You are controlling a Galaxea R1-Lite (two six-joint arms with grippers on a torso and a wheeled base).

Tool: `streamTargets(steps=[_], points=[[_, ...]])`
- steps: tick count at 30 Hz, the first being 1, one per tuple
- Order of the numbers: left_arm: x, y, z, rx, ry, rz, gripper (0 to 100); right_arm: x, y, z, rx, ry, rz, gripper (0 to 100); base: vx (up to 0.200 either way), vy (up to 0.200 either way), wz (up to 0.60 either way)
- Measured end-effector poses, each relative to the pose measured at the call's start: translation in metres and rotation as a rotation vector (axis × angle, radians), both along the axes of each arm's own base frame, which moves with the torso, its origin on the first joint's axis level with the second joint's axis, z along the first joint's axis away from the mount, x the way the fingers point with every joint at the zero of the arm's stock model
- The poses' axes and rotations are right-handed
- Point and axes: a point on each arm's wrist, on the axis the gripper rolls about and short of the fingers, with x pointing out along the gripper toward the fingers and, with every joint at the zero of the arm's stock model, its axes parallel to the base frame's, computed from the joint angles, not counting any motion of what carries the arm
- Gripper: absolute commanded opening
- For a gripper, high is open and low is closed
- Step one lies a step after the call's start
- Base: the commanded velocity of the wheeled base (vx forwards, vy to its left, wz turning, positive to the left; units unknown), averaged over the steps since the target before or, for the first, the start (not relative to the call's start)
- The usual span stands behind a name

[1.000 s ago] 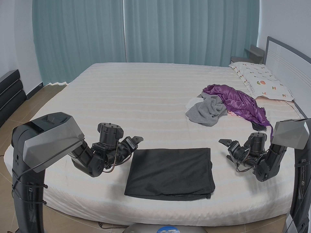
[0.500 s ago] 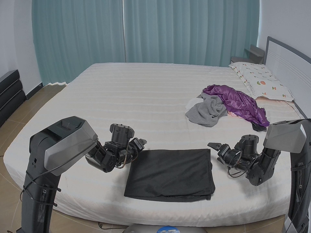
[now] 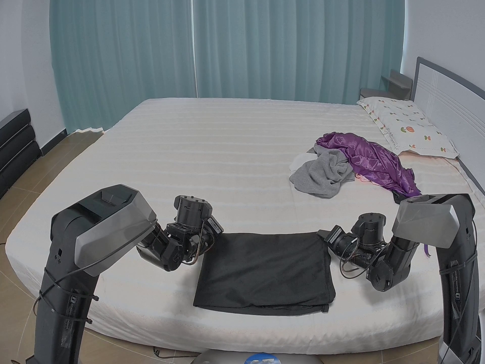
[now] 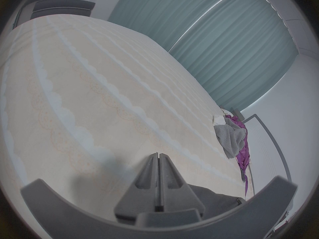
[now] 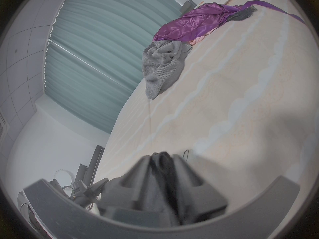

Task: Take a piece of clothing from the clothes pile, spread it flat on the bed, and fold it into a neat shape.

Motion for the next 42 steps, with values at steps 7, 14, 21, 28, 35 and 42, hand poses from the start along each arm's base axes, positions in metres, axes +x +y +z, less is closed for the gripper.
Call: streamTargets(steps=[7,14,21,28,35,42], points=[[0.000,-0.001,-0.001,0.000,0.000,0.000,0,0.006,0.000,-0.005,-0.005,-0.016,-0.033,0,0.000,0.000,0.00],[-0.001,-0.001,-0.002,0.000,0.003,-0.001,0,0.007,-0.003,-0.007,-0.002,-0.015,-0.042,0,0.000,0.000,0.00],[-0.001,-0.001,-0.002,-0.001,0.005,0.000,100,0.006,-0.003,-0.006,0.004,-0.038,-0.041,0,0.000,0.000,0.00],[-0.002,0.000,-0.001,-0.039,0.013,0.025,100,0.002,-0.004,-0.008,0.005,-0.033,-0.039,100,0.000,0.000,0.00],[-0.016,0.010,0.003,-0.102,0.070,0.020,100,-0.009,-0.018,-0.001,0.061,-0.035,-0.073,100,0.000,0.000,0.00],[-0.047,0.021,0.010,-0.147,0.135,-0.103,100,-0.021,-0.036,0.008,0.142,-0.003,-0.083,100,0.000,0.000,0.00]])
